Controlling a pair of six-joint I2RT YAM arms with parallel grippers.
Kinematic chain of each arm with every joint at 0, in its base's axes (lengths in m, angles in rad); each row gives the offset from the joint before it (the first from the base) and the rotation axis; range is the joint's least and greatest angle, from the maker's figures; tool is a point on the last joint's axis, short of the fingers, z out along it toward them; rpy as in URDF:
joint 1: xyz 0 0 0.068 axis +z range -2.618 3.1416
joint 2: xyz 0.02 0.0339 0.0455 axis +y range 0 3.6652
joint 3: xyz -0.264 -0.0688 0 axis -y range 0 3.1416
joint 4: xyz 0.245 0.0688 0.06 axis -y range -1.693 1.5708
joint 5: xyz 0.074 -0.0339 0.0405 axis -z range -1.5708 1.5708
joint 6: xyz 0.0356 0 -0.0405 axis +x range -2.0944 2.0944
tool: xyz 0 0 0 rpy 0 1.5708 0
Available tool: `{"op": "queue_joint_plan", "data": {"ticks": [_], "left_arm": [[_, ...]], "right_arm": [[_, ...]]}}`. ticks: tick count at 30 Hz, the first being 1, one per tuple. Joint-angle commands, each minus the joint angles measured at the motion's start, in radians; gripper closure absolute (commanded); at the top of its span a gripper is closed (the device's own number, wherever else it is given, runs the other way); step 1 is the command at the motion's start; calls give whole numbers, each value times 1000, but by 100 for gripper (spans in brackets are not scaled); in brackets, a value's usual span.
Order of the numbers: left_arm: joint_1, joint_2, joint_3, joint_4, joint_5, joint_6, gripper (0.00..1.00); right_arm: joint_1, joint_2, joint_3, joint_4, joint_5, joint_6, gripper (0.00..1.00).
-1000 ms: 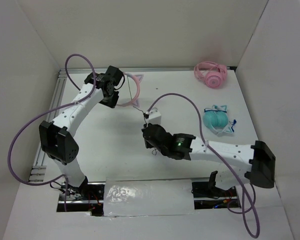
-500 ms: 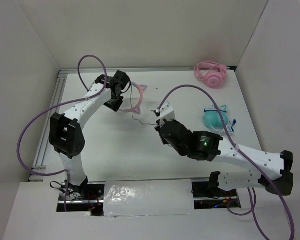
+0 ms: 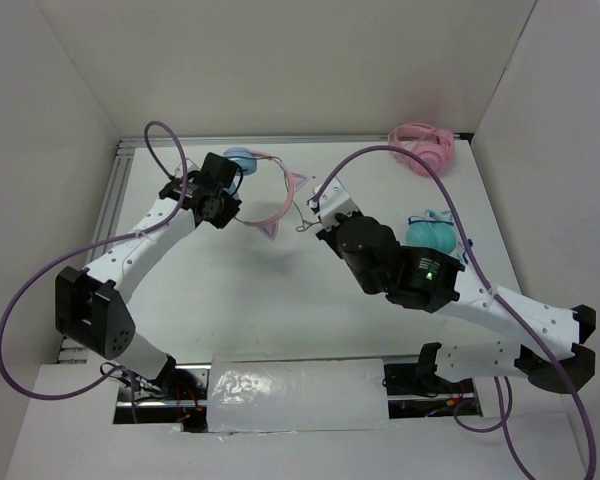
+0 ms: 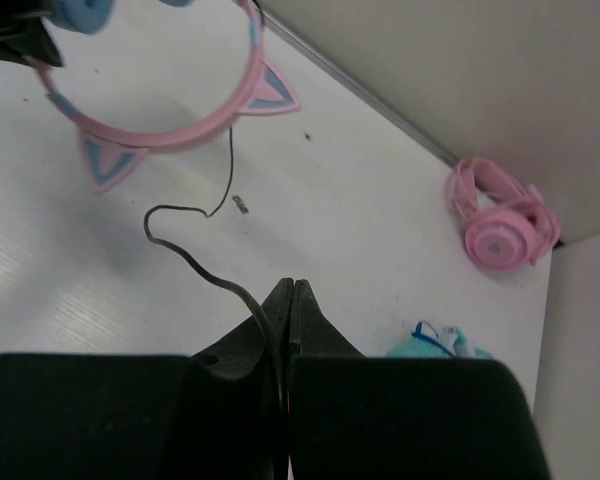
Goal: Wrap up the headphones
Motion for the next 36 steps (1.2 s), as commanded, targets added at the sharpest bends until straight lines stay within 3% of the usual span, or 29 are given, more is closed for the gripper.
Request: {"op": "queue_joint_plan", "data": {"ticks": [1,3,8,14,21,25,30,36], "left_arm": [[29,25,123,12,65,-108,100],[36,71,220,-71,99,-158,100],[35,122,312,-99,142,-172,100],[-7,73,190,-16,157,-108,100],[-99,-123,-105,214,200,58,100],[-132,-224,-223,314,245,182,100],[-160,-381,-356,349,254,252,100],[-165,-494,-413,308,220,247,100]], "right_arm": [[56,43,41,37,-50,-120,100],[81,77,43,23,-65,-134,100],[153,143,58,49,-154,-190,100],[159,163,141,274,-177,-252,100],[-89,160,343,265,-375,-201,100],[-237,172,416,250,-402,-181,100],[-525,150,390,267,-479,-91,100],[-702,114,286,294,-649,-13,100]]}}
